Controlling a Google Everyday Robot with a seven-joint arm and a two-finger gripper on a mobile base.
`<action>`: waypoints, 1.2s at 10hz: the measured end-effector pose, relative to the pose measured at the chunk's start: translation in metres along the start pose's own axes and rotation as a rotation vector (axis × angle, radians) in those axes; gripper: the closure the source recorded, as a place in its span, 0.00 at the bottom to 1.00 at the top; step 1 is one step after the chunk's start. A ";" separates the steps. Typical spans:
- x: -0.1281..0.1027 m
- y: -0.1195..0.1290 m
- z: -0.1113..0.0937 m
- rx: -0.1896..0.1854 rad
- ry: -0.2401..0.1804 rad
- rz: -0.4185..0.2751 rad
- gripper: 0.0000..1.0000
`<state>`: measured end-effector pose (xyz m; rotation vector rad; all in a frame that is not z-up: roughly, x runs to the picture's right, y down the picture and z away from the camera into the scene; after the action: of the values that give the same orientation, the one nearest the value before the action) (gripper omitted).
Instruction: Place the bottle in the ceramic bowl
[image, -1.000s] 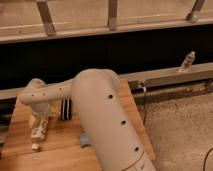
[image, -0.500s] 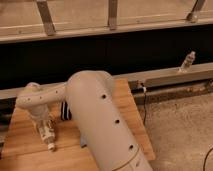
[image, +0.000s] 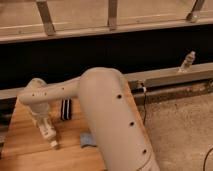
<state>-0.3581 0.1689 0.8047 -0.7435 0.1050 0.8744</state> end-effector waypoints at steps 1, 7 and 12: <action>-0.007 0.004 -0.014 -0.008 -0.021 -0.011 1.00; -0.065 -0.058 -0.099 -0.043 -0.128 -0.028 1.00; -0.106 -0.173 -0.143 -0.084 -0.172 0.068 1.00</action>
<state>-0.2715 -0.0622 0.8318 -0.7428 -0.0599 1.0091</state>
